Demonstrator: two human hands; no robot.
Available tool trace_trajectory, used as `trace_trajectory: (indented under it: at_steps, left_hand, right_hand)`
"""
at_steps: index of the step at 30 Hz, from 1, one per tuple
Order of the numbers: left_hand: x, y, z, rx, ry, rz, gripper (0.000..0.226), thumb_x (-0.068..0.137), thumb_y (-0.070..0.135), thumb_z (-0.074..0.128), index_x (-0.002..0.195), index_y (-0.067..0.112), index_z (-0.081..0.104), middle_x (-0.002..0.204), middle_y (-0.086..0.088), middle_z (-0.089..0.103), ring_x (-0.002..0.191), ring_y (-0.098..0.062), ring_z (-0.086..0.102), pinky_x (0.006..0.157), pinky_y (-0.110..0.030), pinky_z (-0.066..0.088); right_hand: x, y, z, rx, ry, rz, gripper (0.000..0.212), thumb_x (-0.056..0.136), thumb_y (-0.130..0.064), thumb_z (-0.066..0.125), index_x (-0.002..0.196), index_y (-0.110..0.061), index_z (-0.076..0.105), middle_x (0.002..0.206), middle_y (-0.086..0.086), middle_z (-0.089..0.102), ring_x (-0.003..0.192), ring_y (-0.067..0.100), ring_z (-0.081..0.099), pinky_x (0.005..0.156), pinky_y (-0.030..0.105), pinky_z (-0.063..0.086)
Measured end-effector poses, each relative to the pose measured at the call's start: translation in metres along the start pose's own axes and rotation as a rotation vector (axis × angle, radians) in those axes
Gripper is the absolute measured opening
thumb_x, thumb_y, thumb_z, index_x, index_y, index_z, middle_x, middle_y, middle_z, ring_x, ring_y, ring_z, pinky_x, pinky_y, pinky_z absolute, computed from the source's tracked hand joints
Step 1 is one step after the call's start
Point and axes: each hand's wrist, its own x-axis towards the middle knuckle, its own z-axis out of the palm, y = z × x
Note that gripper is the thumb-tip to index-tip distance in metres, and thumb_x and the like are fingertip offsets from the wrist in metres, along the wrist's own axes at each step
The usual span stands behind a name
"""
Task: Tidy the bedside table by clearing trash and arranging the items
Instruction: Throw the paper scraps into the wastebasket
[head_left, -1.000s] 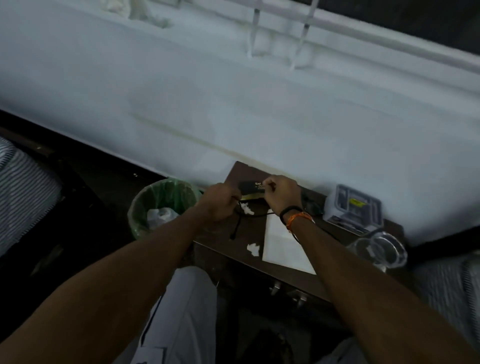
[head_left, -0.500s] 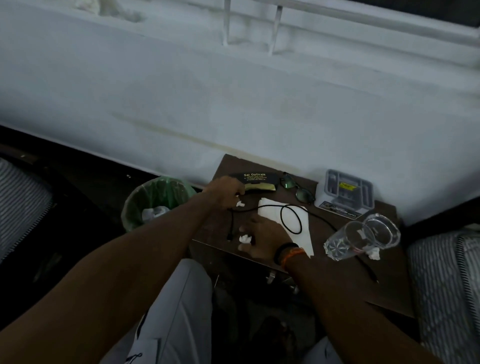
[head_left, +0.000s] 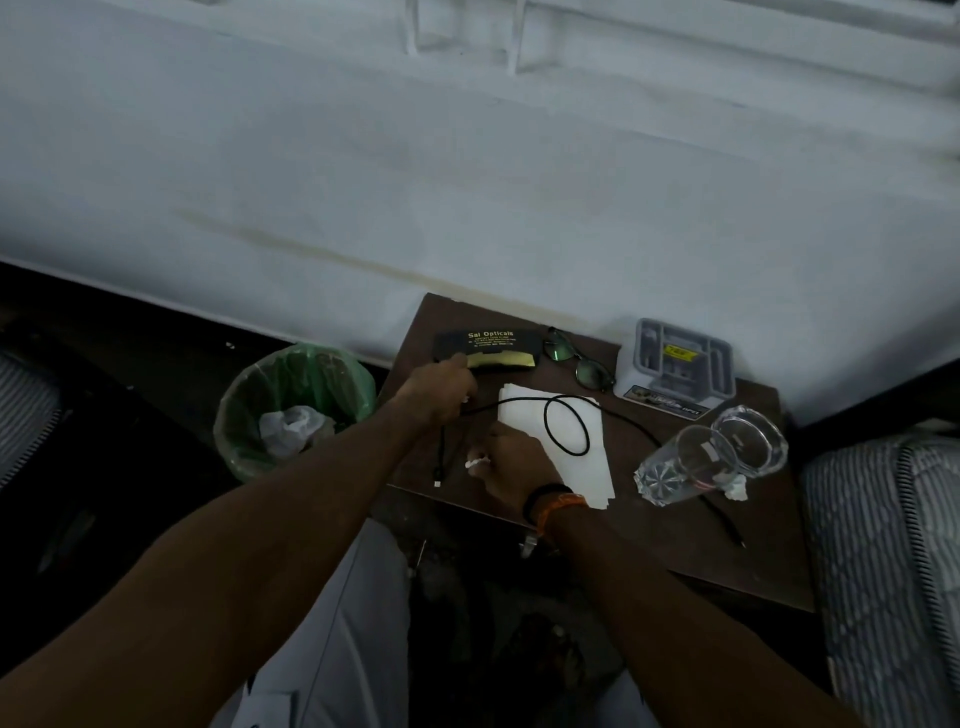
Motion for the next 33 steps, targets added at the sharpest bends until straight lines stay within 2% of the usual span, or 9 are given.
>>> trace_trajectory:
  at_steps: [5, 7, 13, 16, 19, 22, 26, 29, 33]
  left_hand:
    - [-0.001, 0.005, -0.002, 0.015, 0.046, -0.052, 0.018, 0.09, 0.006, 0.053, 0.103, 0.002, 0.064, 0.112, -0.018, 0.061, 0.098, -0.038, 0.064, 0.082, -0.048, 0.055]
    - [-0.003, 0.007, -0.006, -0.033, 0.093, -0.058, 0.018, 0.09, 0.007, 0.054, 0.102, 0.002, 0.067, 0.11, -0.018, 0.063, 0.098, -0.037, 0.065, 0.084, -0.047, 0.054]
    - [-0.009, 0.02, -0.038, -0.223, 0.231, -0.068, 0.014, 0.082, 0.015, 0.059, 0.088, 0.017, 0.071, 0.102, -0.01, 0.068, 0.094, -0.033, 0.065, 0.08, -0.041, 0.054]
    - [-0.011, 0.04, -0.051, -0.379, 0.282, -0.041, 0.01, 0.076, 0.014, 0.062, 0.078, 0.022, 0.067, 0.093, -0.003, 0.068, 0.087, -0.026, 0.064, 0.072, -0.033, 0.049]
    - [-0.015, 0.064, -0.056, -0.586, 0.341, 0.087, 0.013, 0.075, 0.002, 0.066, 0.086, 0.01, 0.063, 0.084, -0.005, 0.066, 0.078, -0.022, 0.061, 0.066, -0.032, 0.046]
    - [-0.018, 0.094, -0.061, -0.713, 0.294, 0.126, 0.023, 0.079, -0.003, 0.068, 0.101, 0.002, 0.065, 0.088, -0.006, 0.062, 0.079, -0.023, 0.061, 0.066, -0.033, 0.055]
    - [-0.015, 0.128, -0.059, -0.767, 0.197, 0.127, 0.006, 0.082, 0.0, 0.071, 0.088, -0.001, 0.07, 0.089, -0.011, 0.065, 0.074, -0.021, 0.066, 0.057, -0.022, 0.058]
    - [-0.015, 0.147, -0.056, -0.829, 0.164, 0.117, 0.002, 0.083, -0.003, 0.068, 0.082, -0.004, 0.068, 0.085, -0.017, 0.068, 0.073, -0.024, 0.069, 0.066, -0.04, 0.062]
    - [-0.015, 0.17, -0.054, -0.833, 0.142, 0.118, 0.005, 0.085, -0.007, 0.063, 0.08, -0.009, 0.064, 0.081, -0.018, 0.068, 0.082, -0.034, 0.07, 0.069, -0.044, 0.062]
  right_hand:
    - [-0.009, -0.002, -0.005, 0.017, 0.081, 0.051, 0.017, 0.086, -0.024, 0.063, 0.094, -0.013, 0.074, 0.099, 0.008, 0.07, 0.092, 0.029, 0.064, 0.072, 0.028, 0.043]
    - [-0.012, -0.002, -0.011, 0.041, 0.099, 0.078, 0.02, 0.086, -0.03, 0.063, 0.094, -0.016, 0.075, 0.096, 0.007, 0.073, 0.091, 0.029, 0.066, 0.074, 0.031, 0.048]
    - [-0.027, -0.009, -0.04, 0.08, 0.17, 0.123, 0.016, 0.083, -0.032, 0.06, 0.086, -0.022, 0.073, 0.081, 0.003, 0.074, 0.083, 0.026, 0.066, 0.072, 0.035, 0.051]
    - [-0.038, -0.008, -0.053, 0.05, 0.234, 0.127, 0.031, 0.083, -0.035, 0.047, 0.09, -0.017, 0.071, 0.087, 0.007, 0.072, 0.086, 0.031, 0.065, 0.074, 0.038, 0.051]
    - [-0.054, -0.002, -0.066, 0.038, 0.324, 0.106, 0.047, 0.087, -0.04, 0.034, 0.094, -0.013, 0.072, 0.093, 0.013, 0.067, 0.088, 0.034, 0.062, 0.07, 0.038, 0.049]
    - [-0.078, 0.006, -0.085, 0.038, 0.433, 0.064, 0.031, 0.083, -0.022, 0.048, 0.093, -0.019, 0.077, 0.096, 0.012, 0.068, 0.087, 0.034, 0.063, 0.067, 0.035, 0.048]
    - [-0.113, 0.024, -0.108, 0.129, 0.678, 0.089, 0.035, 0.078, -0.025, 0.039, 0.074, -0.016, 0.073, 0.084, 0.009, 0.068, 0.069, 0.03, 0.062, 0.061, 0.033, 0.049]
    - [-0.144, 0.044, -0.123, 0.153, 0.891, 0.216, 0.019, 0.079, -0.015, 0.052, 0.067, -0.013, 0.067, 0.075, 0.008, 0.066, 0.065, 0.029, 0.061, 0.06, 0.034, 0.05]
    - [-0.173, 0.083, -0.126, 0.324, 1.06, 0.688, 0.014, 0.081, -0.014, 0.058, 0.076, -0.011, 0.071, 0.081, 0.012, 0.069, 0.076, 0.033, 0.064, 0.066, 0.037, 0.052]
